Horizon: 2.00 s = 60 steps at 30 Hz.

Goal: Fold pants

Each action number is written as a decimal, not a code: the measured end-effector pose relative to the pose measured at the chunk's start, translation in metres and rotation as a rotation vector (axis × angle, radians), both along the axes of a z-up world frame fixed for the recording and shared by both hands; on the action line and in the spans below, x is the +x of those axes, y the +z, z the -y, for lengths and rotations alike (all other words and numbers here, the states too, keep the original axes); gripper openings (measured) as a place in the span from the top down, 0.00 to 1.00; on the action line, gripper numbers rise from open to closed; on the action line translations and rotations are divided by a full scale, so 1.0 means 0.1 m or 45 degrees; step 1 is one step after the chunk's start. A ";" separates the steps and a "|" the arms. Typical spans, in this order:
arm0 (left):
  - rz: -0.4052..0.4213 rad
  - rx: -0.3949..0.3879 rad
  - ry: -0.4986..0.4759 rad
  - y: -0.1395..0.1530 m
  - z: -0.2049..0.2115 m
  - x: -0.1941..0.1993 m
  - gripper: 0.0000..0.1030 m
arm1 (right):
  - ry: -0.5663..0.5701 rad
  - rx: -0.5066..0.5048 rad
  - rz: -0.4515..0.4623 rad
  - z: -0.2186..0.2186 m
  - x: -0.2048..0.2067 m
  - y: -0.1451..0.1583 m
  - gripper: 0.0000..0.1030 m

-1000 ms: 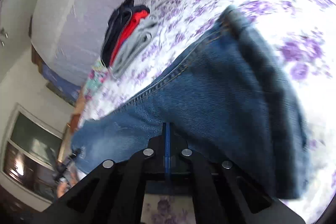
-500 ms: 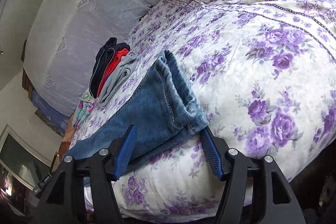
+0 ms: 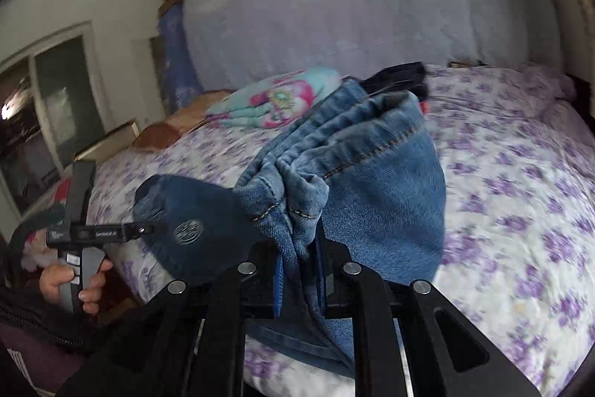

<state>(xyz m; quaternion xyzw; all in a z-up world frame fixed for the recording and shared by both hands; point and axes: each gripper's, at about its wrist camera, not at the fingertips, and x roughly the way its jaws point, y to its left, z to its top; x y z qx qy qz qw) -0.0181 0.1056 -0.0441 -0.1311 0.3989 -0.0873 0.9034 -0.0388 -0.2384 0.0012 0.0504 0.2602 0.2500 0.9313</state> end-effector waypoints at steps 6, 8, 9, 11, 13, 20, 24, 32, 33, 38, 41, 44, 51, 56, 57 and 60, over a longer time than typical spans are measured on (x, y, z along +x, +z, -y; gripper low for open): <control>-0.032 -0.048 0.055 -0.11 -0.13 -0.09 0.11 | 0.194 -0.220 -0.270 -0.95 0.54 -0.77 0.82; -0.040 -0.060 0.059 -0.15 -0.16 -0.11 0.11 | 0.196 -0.134 -0.251 -0.84 0.49 -0.67 0.84; -0.044 -0.054 0.045 -0.16 -0.14 -0.11 0.11 | 0.199 -0.033 -0.241 -0.71 0.47 -0.57 0.84; -0.031 -0.029 -0.018 -0.14 -0.05 -0.11 0.11 | 0.162 0.145 -0.170 -0.36 0.37 -0.28 0.85; 0.013 0.003 -0.108 -0.07 0.13 -0.12 0.11 | 0.083 0.318 -0.069 0.11 0.20 -0.03 0.84; 0.210 0.245 -0.469 0.24 1.26 -0.05 0.11 | -0.311 0.570 -0.012 1.51 -0.37 -0.02 0.82; 0.150 0.237 -0.646 0.21 2.01 0.22 0.11 | -0.461 0.670 -0.134 1.87 -0.49 -0.48 0.82; -0.035 0.484 -0.849 -0.42 2.77 0.03 0.10 | -0.508 0.674 -0.150 1.93 -0.52 -0.70 0.82; -0.040 0.472 -0.851 -0.41 2.75 0.04 0.10 | -0.505 0.671 -0.149 1.93 -0.49 -0.69 0.82; 0.102 0.529 -0.745 -0.14 2.61 -0.02 0.10 | -0.493 0.670 -0.126 1.93 -0.45 -0.59 0.82; 0.171 0.484 -0.639 0.12 2.28 0.01 0.10 | -0.418 0.646 -0.104 1.79 -0.34 -0.39 0.81; 0.182 0.391 -0.405 0.37 1.58 0.07 0.10 | -0.254 0.550 -0.063 1.35 -0.16 -0.07 0.80; 0.112 0.217 0.133 0.52 -0.02 0.00 0.09 | 0.250 0.219 -0.114 -0.41 0.41 0.10 0.78; -0.013 0.106 0.229 0.18 -0.37 -0.10 0.09 | 0.402 -0.117 -0.321 -1.44 0.64 -0.62 0.79; -0.031 0.095 0.224 0.11 -0.35 -0.08 0.09 | 0.409 -0.141 -0.323 -1.48 0.64 -0.71 0.79; -0.056 0.040 0.162 0.01 -0.27 -0.07 0.09 | 0.409 -0.149 -0.265 -1.45 0.54 -0.67 0.79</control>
